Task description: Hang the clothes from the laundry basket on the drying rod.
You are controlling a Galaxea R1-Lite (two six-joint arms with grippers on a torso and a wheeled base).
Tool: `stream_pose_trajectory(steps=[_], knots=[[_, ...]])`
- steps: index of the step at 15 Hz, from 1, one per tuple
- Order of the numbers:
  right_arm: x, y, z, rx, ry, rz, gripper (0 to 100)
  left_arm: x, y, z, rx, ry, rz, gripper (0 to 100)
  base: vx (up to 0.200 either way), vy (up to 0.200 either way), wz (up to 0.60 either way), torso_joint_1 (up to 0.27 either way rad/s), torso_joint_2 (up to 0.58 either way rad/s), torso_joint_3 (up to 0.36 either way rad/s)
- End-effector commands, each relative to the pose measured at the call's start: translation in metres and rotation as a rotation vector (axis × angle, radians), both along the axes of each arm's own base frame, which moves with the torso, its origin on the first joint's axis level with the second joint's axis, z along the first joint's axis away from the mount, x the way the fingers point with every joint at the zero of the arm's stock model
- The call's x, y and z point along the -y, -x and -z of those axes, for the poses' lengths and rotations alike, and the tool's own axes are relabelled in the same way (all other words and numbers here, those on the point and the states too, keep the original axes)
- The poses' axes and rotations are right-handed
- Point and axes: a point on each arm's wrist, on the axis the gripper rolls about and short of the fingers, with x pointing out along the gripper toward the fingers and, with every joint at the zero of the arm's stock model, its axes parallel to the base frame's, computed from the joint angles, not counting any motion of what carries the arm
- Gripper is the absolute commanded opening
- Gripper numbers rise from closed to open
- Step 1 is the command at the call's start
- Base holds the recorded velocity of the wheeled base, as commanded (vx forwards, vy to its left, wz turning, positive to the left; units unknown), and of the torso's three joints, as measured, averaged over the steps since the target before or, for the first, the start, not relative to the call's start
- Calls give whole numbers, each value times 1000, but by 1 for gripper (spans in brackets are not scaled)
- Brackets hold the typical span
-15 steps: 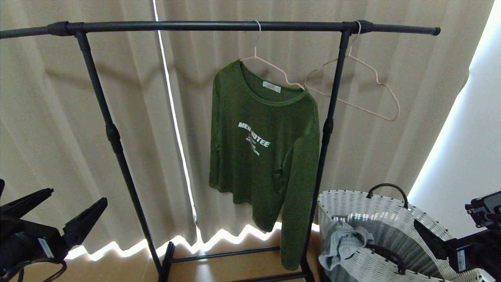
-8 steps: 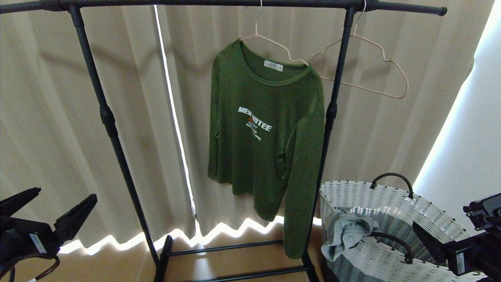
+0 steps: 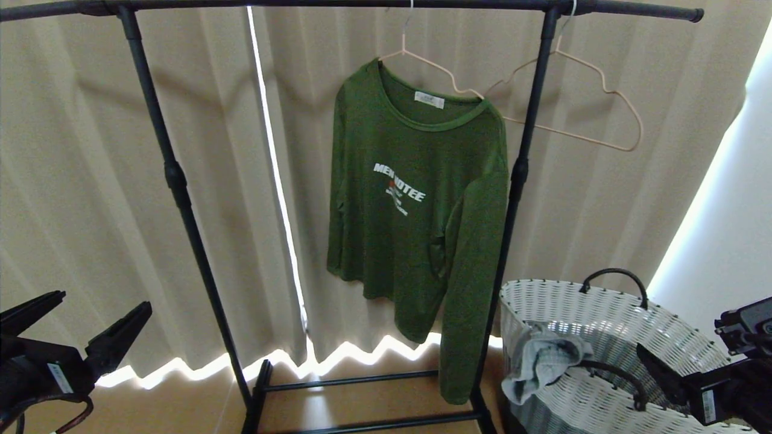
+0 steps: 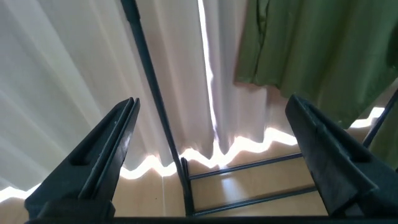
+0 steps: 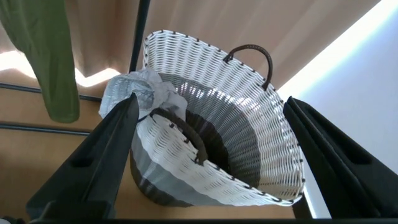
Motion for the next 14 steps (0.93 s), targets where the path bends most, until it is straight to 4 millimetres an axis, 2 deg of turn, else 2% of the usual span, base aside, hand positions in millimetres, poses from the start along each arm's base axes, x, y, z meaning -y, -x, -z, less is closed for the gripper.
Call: stream_pose_trajectory(steps=[1, 11, 14], knots=[[0, -1, 1, -7, 0, -1, 100, 0, 1, 0, 4, 0, -1, 100, 0, 0, 600, 2, -2, -7], [0, 0, 2, -15, 2, -5, 100, 2, 4, 0, 10, -2, 13, 100, 0, 0, 0, 0, 0, 0], [0, 2, 3, -16, 3, -5, 100, 3, 4, 1, 7, 0, 24, 100, 0, -200, 0, -3, 1, 4]])
